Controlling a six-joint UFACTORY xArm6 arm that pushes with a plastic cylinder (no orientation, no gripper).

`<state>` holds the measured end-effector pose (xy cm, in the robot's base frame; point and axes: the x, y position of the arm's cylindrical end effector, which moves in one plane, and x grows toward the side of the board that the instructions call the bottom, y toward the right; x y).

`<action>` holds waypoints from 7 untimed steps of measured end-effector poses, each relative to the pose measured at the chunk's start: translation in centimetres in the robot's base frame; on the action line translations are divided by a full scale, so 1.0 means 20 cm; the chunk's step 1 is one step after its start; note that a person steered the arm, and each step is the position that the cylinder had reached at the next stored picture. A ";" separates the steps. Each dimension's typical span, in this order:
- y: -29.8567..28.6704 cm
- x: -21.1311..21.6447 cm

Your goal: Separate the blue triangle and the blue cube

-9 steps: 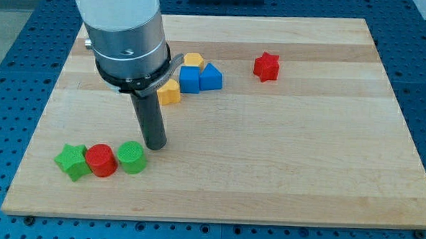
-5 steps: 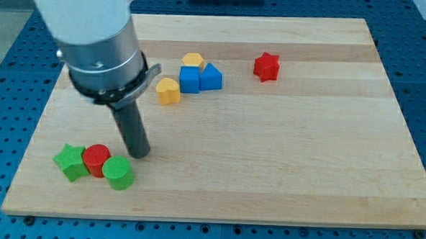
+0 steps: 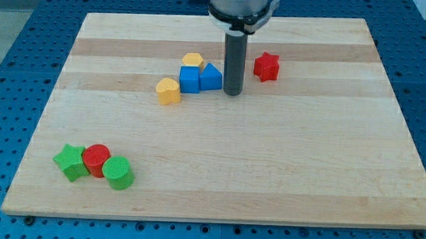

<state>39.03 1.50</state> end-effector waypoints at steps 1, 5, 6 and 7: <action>0.00 -0.11; -0.42 0.02; -0.42 0.07; -0.33 0.07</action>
